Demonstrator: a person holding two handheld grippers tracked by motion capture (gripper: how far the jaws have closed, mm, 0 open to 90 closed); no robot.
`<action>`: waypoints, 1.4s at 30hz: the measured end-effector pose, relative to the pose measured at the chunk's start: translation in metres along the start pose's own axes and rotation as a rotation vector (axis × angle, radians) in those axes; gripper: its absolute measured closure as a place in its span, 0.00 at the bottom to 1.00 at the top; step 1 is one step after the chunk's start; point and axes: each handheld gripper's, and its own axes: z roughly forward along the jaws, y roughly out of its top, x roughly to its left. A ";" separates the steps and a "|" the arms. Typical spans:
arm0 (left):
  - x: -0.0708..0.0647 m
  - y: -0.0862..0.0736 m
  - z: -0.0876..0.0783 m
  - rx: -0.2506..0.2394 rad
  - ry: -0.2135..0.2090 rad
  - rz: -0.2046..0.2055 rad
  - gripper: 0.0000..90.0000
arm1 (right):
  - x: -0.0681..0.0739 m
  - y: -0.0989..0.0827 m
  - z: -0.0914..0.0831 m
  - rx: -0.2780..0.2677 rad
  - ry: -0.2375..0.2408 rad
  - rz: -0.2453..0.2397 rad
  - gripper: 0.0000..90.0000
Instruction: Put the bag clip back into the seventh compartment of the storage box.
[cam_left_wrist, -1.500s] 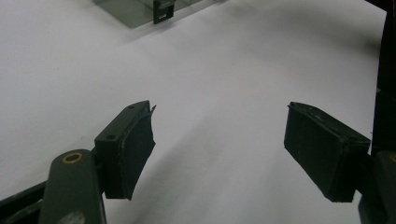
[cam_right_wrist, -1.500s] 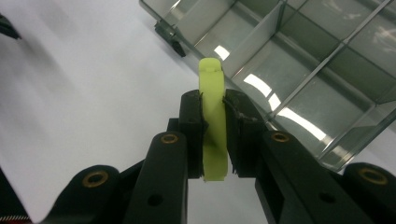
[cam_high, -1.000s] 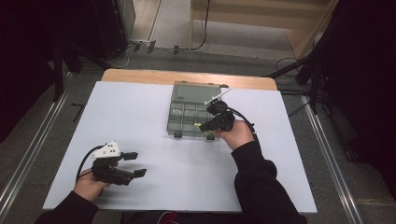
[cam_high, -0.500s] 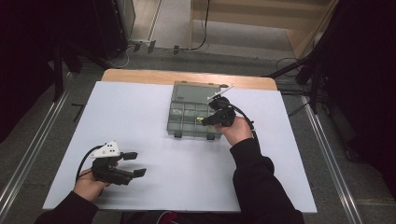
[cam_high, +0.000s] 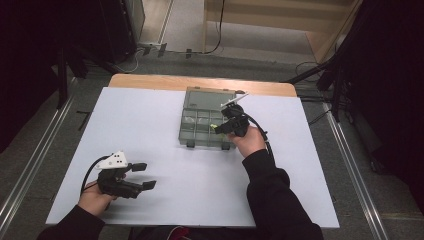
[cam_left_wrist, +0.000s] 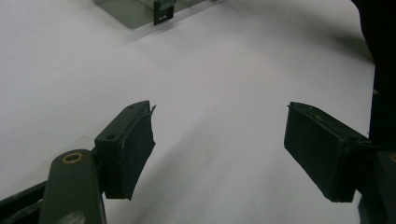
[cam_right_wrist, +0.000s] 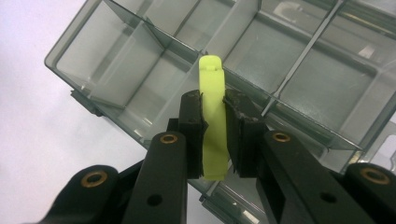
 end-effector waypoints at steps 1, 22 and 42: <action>0.000 0.000 0.000 0.001 0.000 0.001 0.26 | 0.000 0.000 0.001 0.001 0.004 0.003 0.84; -0.001 -0.001 -0.002 -0.002 0.005 0.002 0.26 | 0.007 -0.021 -0.018 -0.102 0.150 -0.241 0.40; -0.001 -0.001 -0.002 0.000 0.007 0.004 0.26 | 0.010 -0.046 -0.035 -0.120 0.256 -0.299 0.33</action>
